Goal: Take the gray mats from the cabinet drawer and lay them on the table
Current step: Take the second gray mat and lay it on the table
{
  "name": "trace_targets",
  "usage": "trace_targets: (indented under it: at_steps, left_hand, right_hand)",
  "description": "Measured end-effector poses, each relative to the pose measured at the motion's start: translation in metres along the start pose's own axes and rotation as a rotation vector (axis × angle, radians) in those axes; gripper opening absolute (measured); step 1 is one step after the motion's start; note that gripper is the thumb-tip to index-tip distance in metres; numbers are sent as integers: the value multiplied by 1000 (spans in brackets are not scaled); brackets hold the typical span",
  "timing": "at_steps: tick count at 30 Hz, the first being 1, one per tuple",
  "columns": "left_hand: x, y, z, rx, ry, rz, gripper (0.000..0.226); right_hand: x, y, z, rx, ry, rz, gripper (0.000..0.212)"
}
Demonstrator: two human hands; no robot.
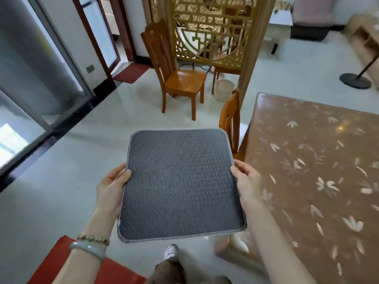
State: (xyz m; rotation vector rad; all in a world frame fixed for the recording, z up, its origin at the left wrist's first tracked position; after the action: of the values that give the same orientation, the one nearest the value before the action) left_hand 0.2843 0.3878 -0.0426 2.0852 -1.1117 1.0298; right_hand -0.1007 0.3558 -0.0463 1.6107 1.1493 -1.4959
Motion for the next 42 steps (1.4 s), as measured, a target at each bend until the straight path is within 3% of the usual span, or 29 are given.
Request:
trace_targets:
  at_steps: [6, 17, 29, 36, 42]
  left_hand:
    - [64, 33, 82, -118, 9, 121, 36]
    - [104, 132, 194, -272, -26, 206, 29]
    - [194, 347, 297, -466, 45, 406, 36]
    - [190, 460, 311, -642, 24, 510, 35]
    - [160, 570, 312, -918, -84, 641, 32]
  right_hand:
    - [-14, 36, 27, 139, 25, 35, 23]
    - [-21, 57, 111, 321, 30, 48, 24]
    - [-43, 47, 251, 611, 27, 228, 22]
    - [-48, 11, 264, 824, 66, 220, 22]
    - [-43, -15, 253, 1089, 85, 251, 22]
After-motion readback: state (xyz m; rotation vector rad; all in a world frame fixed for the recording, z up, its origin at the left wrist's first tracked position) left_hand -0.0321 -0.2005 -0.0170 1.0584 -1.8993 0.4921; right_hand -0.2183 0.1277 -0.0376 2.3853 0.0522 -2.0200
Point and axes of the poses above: each hand's wrist, its own z-axis towards the middle knuckle, its own y-axis out of the palm, x = y × z, the point moved 9 cm from there along z, towards the middle knuckle, and after that the axes turned 12 degrees about -y, right-handed, at the moved point
